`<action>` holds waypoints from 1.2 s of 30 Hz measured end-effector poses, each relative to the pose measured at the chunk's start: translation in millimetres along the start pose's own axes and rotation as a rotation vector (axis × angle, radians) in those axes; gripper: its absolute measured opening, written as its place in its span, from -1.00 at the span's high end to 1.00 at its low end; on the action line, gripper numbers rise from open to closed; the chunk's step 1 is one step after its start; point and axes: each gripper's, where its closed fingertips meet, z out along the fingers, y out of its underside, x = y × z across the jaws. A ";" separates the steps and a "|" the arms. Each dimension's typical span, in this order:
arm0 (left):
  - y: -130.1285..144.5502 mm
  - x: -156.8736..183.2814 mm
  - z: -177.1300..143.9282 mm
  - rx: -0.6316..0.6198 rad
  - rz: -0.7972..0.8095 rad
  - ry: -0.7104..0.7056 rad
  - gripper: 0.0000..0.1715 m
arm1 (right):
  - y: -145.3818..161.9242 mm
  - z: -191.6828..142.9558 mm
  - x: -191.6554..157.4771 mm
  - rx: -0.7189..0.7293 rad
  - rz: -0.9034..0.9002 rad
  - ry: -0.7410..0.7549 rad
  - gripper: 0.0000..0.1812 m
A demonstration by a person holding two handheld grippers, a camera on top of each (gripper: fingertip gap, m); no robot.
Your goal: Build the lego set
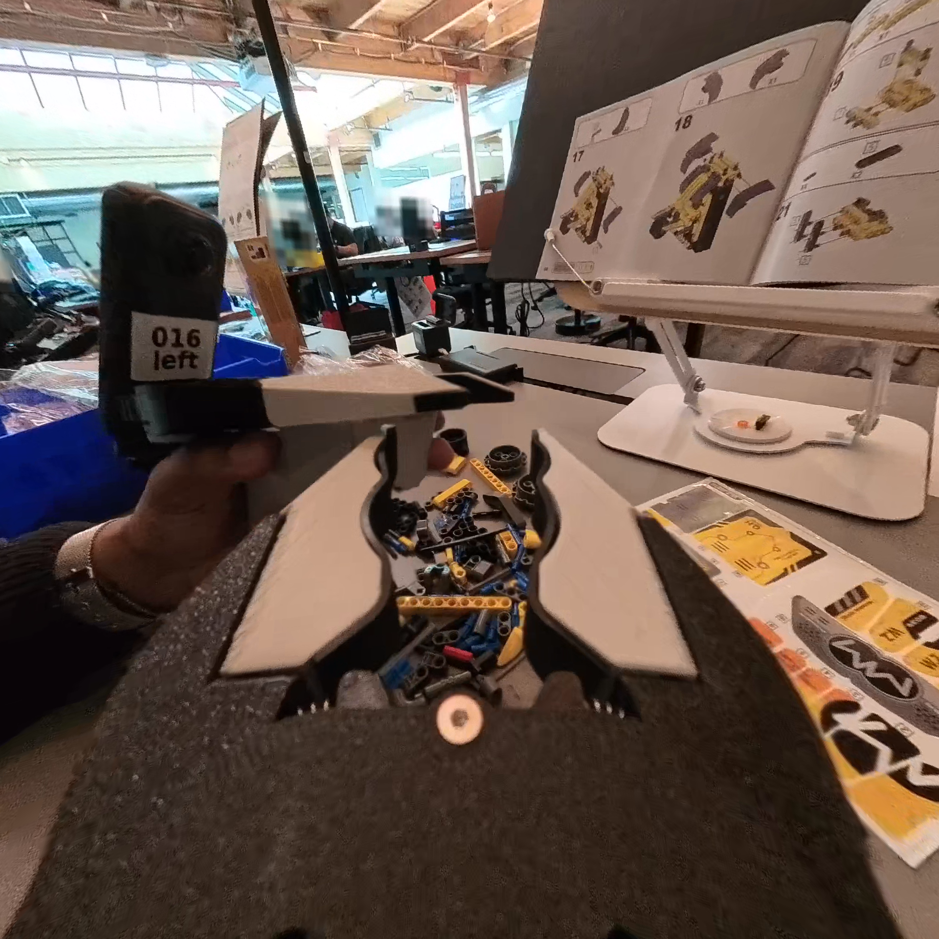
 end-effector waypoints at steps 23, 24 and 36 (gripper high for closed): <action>17.6 10.1 7.7 -0.101 0.166 -0.067 0.24 | 18.5 -14.7 56.4 -0.288 -0.236 0.130 0.41; 19.3 7.5 8.4 -0.102 0.163 -0.079 0.26 | 12.2 -18.8 56.1 -0.261 -0.229 0.139 0.41; 13.6 20.9 6.9 -0.041 0.015 -0.010 0.30 | 1.7 -36.2 32.9 -0.083 -0.177 0.111 0.41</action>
